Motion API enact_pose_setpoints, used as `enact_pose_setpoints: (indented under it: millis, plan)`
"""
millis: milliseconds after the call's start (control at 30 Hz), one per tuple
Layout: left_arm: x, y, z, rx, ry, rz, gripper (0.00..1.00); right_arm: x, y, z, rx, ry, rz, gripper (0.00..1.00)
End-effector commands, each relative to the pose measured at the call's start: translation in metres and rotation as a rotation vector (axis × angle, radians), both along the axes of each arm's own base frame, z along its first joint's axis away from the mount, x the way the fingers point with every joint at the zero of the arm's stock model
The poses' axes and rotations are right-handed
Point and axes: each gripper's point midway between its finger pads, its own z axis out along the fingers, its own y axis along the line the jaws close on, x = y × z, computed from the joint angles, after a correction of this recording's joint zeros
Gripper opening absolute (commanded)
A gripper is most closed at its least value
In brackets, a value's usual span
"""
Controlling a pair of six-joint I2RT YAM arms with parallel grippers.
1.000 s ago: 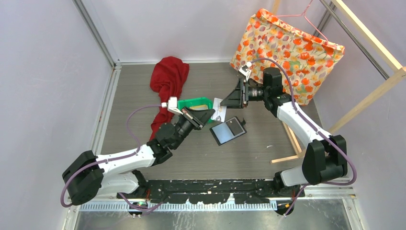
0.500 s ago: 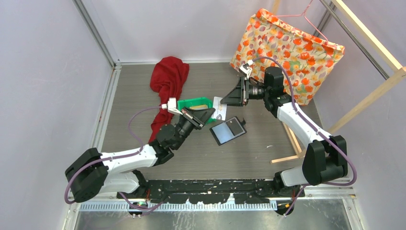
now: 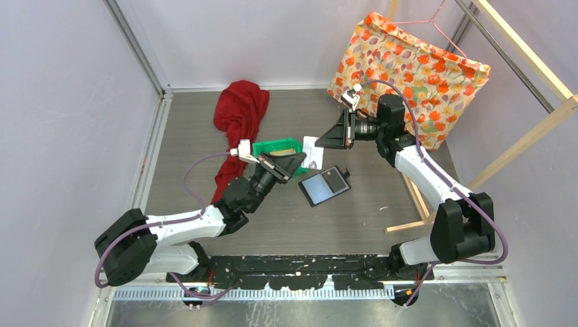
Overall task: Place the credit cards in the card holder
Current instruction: Insert the credit card into the card holder.
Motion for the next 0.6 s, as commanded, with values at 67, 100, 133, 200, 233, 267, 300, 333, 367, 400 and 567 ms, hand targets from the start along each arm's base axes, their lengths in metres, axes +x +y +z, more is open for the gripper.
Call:
enact_pose_setpoints:
  millis: [67, 100, 133, 200, 233, 267, 300, 333, 367, 400, 567]
  plan:
    - [-0.004, -0.001, 0.008, 0.015, -0.059, -0.008, 0.08, -0.005, -0.003, 0.002, -0.017, -0.093, 0.027, 0.01]
    - [-0.005, -0.001, 0.006, 0.037, -0.060, -0.012, 0.20, -0.004, -0.005, 0.000, -0.027, -0.126, 0.030, 0.01]
    - [-0.007, 0.000, -0.001, 0.079, -0.046, -0.015, 0.37, -0.006, -0.009, -0.008, -0.054, -0.113, 0.032, 0.01]
    - [-0.011, 0.002, -0.015, 0.168, -0.031, -0.027, 0.51, -0.008, -0.020, -0.025, -0.111, -0.183, 0.042, 0.01]
    - [-0.014, 0.005, -0.025, 0.224, -0.026, -0.032, 0.54, -0.008, -0.026, -0.034, -0.137, -0.204, 0.042, 0.01]
    - [-0.017, 0.007, -0.035, 0.267, -0.015, -0.040, 0.55, -0.007, -0.033, -0.043, -0.171, -0.233, 0.032, 0.01]
    - [-0.021, 0.009, -0.045, 0.315, -0.012, -0.056, 0.55, -0.007, -0.041, -0.055, -0.221, -0.258, 0.029, 0.01]
    - [-0.025, 0.012, -0.057, 0.355, 0.003, -0.066, 0.55, -0.007, -0.048, -0.069, -0.288, -0.276, 0.021, 0.01]
    - [-0.029, 0.014, -0.069, 0.388, 0.018, -0.085, 0.55, -0.006, -0.056, -0.085, -0.370, -0.308, 0.015, 0.01]
    - [-0.033, 0.015, -0.080, 0.416, 0.029, -0.101, 0.55, -0.006, -0.061, -0.096, -0.417, -0.318, 0.016, 0.01]
    - [-0.042, 0.016, -0.129, 0.494, 0.109, -0.154, 0.54, 0.006, -0.075, -0.143, -0.532, -0.292, -0.021, 0.01]
